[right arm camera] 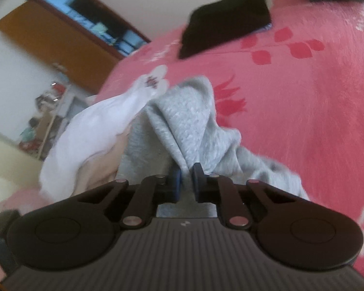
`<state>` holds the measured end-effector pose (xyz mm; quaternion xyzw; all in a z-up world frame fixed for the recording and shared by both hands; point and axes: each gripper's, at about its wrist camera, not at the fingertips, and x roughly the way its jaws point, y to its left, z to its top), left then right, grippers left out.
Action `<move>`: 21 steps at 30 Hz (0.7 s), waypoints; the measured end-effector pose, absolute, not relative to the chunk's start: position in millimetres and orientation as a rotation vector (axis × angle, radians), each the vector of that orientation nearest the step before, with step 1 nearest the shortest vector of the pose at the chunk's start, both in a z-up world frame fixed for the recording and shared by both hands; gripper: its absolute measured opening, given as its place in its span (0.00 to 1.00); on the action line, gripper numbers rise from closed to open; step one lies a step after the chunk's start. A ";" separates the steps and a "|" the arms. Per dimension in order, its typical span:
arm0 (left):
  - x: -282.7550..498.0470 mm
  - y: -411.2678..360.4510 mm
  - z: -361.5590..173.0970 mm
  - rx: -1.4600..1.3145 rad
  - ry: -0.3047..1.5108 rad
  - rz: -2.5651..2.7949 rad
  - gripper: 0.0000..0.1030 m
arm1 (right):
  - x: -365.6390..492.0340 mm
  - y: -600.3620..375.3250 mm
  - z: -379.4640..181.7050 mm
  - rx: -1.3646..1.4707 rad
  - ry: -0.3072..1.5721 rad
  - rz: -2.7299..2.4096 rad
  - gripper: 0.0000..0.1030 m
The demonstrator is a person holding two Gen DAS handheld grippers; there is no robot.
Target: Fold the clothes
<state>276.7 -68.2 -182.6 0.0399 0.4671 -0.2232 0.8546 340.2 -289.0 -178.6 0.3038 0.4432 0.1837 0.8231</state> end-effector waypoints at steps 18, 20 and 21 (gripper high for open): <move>81.9 -99.0 -174.0 0.215 1.092 -0.748 0.05 | 90.3 -332.4 -148.3 0.609 0.927 0.239 0.06; 81.8 -86.5 -170.5 0.186 1.113 -0.749 0.12 | 86.0 -332.8 -138.0 0.581 0.893 0.226 0.07; 82.0 -80.0 -168.6 0.170 1.123 -0.750 0.23 | 83.8 -333.0 -132.8 0.567 0.877 0.220 0.07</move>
